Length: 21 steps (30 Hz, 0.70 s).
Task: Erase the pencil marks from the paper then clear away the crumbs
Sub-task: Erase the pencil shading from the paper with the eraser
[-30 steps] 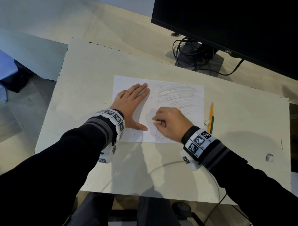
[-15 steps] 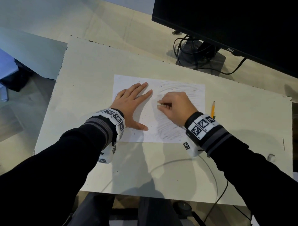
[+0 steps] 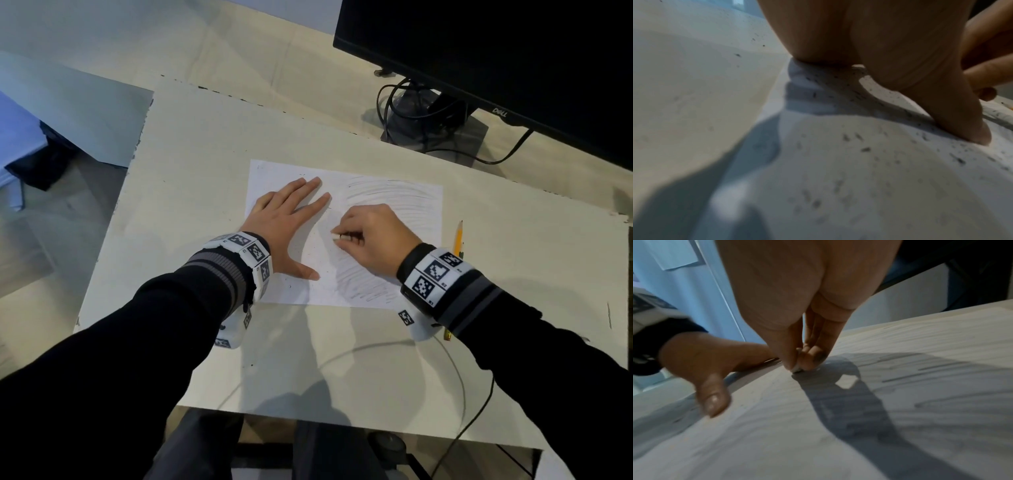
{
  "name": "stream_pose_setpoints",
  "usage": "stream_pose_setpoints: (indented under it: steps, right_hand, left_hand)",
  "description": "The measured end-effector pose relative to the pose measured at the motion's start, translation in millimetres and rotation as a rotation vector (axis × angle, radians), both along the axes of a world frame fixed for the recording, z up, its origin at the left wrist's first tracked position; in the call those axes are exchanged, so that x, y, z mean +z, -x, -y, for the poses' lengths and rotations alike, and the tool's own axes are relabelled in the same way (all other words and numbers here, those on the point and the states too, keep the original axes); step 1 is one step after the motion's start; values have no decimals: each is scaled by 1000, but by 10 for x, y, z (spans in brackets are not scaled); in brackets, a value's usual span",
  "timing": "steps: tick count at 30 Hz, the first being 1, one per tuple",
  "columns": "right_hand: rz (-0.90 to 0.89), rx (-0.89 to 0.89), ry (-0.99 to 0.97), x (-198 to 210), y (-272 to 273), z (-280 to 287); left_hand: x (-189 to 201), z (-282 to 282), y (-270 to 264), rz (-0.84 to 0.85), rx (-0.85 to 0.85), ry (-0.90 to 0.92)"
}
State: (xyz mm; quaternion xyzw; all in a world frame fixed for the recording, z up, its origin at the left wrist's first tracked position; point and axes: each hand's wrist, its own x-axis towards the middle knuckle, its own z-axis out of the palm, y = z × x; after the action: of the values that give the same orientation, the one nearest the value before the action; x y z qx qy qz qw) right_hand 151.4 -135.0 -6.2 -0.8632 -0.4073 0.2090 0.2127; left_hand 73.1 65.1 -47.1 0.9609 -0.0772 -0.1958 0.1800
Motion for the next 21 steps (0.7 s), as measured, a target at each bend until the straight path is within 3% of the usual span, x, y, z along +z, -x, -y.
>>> stream_pose_setpoints:
  steps: [4, 8, 13, 17, 21]
  right_hand:
    - [62, -178, -25, -34, -189, 4]
    - [4, -65, -26, -11, -31, 7]
    - [70, -253, -33, -61, -206, 29]
    - [19, -103, -49, -36, -42, 8]
    - [95, -288, -50, -84, -240, 26]
  left_hand:
    - [3, -6, -5, -10, 1, 7]
    - [8, -5, -1, -5, 2, 8]
    - [9, -7, -4, -9, -2, 8]
    - [5, -6, -2, -7, -4, 3]
    - [6, -12, -8, -15, -2, 17]
